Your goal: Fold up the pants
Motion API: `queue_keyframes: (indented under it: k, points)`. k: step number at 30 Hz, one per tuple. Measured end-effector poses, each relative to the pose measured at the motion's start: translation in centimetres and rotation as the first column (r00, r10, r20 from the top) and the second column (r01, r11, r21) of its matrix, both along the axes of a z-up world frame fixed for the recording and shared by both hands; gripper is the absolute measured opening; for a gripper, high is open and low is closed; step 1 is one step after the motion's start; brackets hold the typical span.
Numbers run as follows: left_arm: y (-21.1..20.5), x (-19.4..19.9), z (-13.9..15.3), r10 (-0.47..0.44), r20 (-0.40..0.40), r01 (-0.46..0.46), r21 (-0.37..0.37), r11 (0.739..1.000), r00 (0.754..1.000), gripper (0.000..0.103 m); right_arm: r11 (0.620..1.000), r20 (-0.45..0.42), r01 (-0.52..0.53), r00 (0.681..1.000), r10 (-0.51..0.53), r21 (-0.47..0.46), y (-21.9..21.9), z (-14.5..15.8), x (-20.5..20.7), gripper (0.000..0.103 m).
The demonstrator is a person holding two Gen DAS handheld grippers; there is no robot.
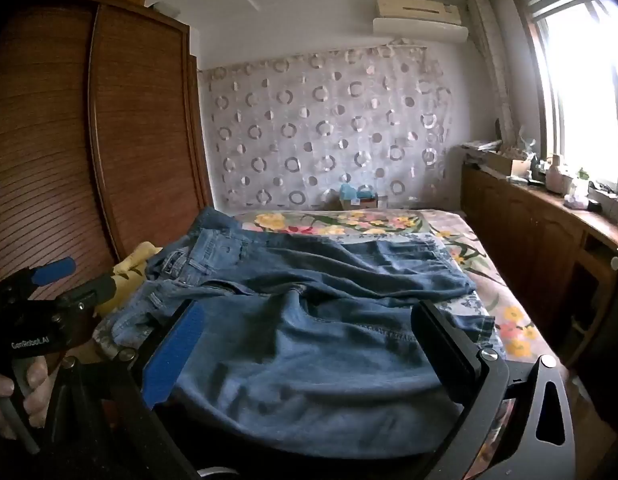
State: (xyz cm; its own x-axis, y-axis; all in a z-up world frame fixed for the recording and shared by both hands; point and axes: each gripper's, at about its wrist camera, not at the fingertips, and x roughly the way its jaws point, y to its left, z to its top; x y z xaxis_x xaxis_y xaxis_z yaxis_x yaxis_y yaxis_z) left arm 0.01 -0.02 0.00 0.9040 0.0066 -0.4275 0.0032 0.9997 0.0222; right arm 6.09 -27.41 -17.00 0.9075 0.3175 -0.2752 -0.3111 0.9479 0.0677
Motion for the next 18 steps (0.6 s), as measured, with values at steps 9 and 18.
queue_keyframes:
  k: [9, 18]
  points:
    - [-0.03, 0.00, -0.01, -0.003, 0.008, 0.003, -0.001, 1.000, 1.000, 0.103, 1.000, -0.011, 0.006, 1.000, -0.006, 0.001, 0.04, 0.00, 0.01, 0.103]
    - [0.02, -0.01, 0.01, -0.001, 0.007, 0.001, -0.006, 1.000, 1.000, 0.103, 1.000, -0.014, 0.002, 1.000, -0.002, -0.008, -0.06, 0.07, -0.08, 0.103]
